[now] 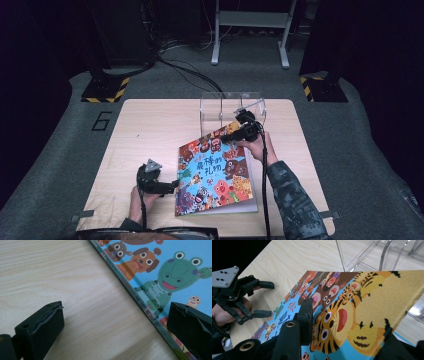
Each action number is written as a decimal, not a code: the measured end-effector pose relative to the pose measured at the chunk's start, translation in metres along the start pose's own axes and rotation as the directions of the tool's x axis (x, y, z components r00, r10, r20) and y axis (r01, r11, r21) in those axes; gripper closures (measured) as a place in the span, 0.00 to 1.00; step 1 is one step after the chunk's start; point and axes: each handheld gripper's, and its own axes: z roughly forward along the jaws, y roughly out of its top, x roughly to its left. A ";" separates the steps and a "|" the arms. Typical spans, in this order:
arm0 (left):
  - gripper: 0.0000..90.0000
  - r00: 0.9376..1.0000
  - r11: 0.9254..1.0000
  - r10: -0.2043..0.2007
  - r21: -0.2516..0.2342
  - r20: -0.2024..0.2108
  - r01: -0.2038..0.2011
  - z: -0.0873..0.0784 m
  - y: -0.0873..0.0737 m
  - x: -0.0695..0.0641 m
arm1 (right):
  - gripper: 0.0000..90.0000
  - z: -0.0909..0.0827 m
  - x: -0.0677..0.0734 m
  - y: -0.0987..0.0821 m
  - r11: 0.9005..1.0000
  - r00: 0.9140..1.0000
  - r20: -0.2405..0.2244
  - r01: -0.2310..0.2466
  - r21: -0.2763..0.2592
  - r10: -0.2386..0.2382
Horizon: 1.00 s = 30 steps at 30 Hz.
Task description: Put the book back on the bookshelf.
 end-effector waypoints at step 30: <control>0.00 0.995 0.999 -0.028 -0.035 0.099 0.031 -0.013 0.033 0.007 | 0.69 -0.021 0.020 -0.031 0.977 0.990 0.050 0.139 -0.160 -0.133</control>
